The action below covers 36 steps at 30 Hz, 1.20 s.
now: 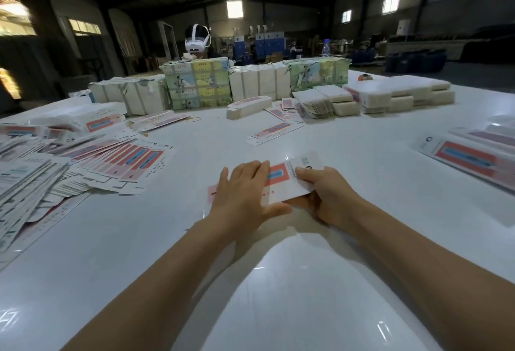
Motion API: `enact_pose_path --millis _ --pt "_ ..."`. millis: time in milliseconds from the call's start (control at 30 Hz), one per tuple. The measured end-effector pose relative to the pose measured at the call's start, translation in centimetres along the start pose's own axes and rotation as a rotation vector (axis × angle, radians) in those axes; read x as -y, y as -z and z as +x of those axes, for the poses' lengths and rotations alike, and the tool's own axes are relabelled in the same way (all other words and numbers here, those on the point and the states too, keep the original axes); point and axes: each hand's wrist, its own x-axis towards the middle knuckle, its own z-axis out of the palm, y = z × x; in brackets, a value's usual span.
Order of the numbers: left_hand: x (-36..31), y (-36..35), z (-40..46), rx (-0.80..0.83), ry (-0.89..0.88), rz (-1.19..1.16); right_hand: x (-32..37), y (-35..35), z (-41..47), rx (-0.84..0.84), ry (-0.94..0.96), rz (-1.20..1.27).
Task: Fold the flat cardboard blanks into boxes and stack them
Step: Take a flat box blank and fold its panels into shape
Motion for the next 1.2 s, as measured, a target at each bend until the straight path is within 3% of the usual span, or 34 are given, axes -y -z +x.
enact_pose_path --millis 133,267,400,767,967,1200 --pt "-0.4 -0.7 0.2 -0.208 -0.007 -0.119 0.4 0.6 0.0 0.022 -0.035 0.109" --pt "-0.5 -0.6 0.0 -0.288 -0.051 -0.168 0.7 1.8 -0.3 0.086 -0.118 0.38" --pt "-1.0 -0.3 -0.4 -0.318 -0.083 -0.178 0.6 1.9 -0.9 0.16 -0.119 0.313" --pt "-0.9 1.2 -0.7 -0.264 -0.071 -0.311 -0.3 1.3 -0.7 0.375 -0.064 0.32" --pt "-0.2 1.4 -1.1 -0.248 -0.095 -0.265 0.3 1.3 -1.2 0.42 0.072 0.143" --pt "0.1 1.2 -2.0 -0.141 -0.184 -0.193 0.7 2.3 -1.5 0.535 -0.078 -0.007"
